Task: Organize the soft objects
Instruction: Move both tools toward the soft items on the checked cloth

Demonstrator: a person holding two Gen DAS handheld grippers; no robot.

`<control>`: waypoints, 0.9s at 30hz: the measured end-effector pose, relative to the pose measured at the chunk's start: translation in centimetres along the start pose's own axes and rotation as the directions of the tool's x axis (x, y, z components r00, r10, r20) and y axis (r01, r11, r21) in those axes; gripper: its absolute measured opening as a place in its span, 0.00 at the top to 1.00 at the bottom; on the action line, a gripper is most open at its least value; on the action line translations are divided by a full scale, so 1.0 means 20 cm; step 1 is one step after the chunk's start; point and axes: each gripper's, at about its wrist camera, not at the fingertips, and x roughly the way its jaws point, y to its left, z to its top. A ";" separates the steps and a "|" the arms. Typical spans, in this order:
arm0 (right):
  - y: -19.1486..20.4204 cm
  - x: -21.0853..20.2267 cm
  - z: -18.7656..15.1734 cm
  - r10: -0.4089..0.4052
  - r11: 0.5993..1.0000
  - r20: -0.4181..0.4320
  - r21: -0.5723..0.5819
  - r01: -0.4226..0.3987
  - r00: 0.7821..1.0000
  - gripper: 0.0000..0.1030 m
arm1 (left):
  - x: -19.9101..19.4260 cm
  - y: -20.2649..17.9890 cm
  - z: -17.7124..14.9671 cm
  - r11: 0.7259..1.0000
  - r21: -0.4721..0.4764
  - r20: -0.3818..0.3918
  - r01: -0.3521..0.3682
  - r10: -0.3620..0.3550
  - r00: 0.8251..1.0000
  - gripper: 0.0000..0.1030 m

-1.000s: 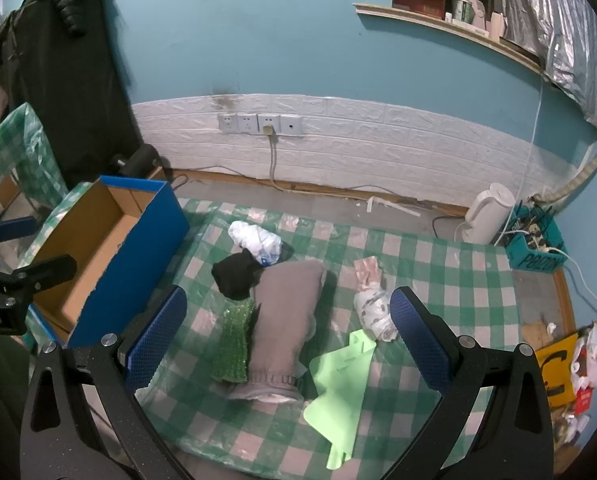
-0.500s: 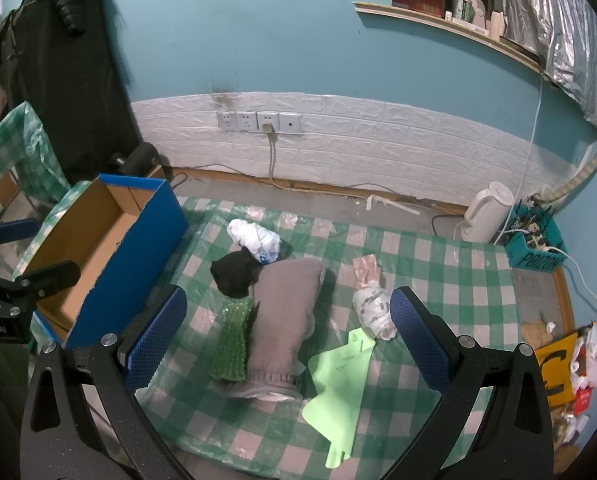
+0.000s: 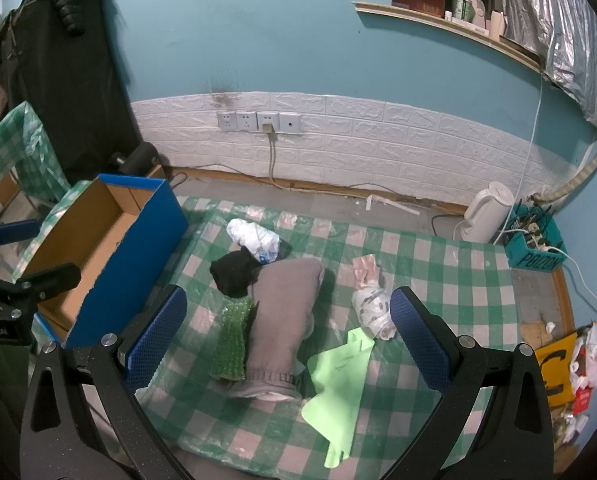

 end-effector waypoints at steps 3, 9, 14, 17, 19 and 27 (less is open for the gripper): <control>0.00 0.00 0.00 0.000 1.000 -0.001 0.000 0.000 1.000 0.02 | 0.00 0.00 0.00 1.000 0.000 -0.001 0.001 -0.001 1.000 0.02; -0.01 0.00 0.00 -0.001 1.000 -0.001 0.000 0.001 1.000 0.02 | 0.00 -0.01 -0.01 1.000 0.000 -0.002 0.003 -0.003 1.000 0.02; -0.01 0.00 -0.01 -0.002 1.000 -0.001 0.001 0.002 1.000 0.02 | 0.00 -0.01 -0.02 1.000 0.003 -0.003 0.004 -0.004 1.000 0.02; -0.02 0.00 -0.01 -0.002 1.000 -0.002 0.001 0.002 1.000 0.02 | 0.00 -0.01 -0.01 1.000 0.003 -0.003 0.003 -0.003 1.000 0.02; -0.02 0.00 -0.01 -0.002 1.000 -0.002 0.000 0.002 1.000 0.02 | 0.00 -0.01 -0.01 1.000 0.002 -0.005 0.005 -0.005 1.000 0.02; -0.02 0.00 -0.01 -0.004 1.000 -0.003 0.001 0.004 1.000 0.02 | 0.02 -0.02 -0.02 1.000 0.006 -0.010 0.007 -0.007 1.000 0.02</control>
